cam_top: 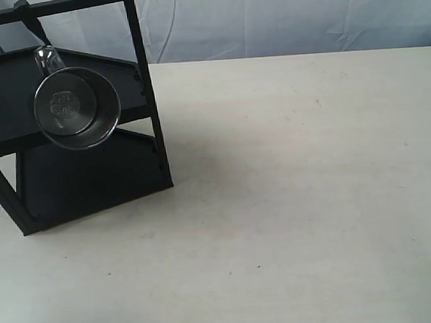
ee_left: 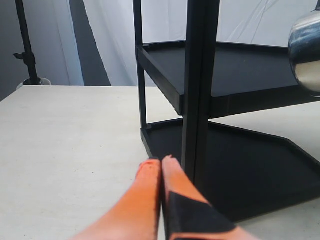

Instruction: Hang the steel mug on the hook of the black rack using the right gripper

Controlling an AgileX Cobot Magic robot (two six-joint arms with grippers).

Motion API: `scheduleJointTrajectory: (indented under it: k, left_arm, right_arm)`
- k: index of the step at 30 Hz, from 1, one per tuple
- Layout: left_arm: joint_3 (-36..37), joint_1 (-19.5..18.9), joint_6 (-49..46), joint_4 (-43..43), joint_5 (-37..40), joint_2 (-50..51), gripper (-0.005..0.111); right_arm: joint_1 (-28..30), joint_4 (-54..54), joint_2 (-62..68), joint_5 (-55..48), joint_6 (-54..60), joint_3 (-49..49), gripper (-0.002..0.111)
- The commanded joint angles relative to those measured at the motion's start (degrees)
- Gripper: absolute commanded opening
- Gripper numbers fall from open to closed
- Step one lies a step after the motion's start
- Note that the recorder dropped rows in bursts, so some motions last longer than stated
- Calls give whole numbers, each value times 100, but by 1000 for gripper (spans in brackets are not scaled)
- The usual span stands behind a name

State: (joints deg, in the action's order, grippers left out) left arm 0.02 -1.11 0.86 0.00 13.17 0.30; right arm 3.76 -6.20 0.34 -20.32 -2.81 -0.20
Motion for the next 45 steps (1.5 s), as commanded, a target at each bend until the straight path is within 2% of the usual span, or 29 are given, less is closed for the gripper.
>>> scheduleJointTrajectory:
  k: [1, 45]
  left_arm:
    - [-2, 7, 10, 0, 6, -30, 2]
    - [-2, 7, 10, 0, 6, -30, 2]
  right_arm:
    - [19, 14, -34, 6, 23, 20, 0]
    - [19, -94, -34, 6, 23, 20, 0]
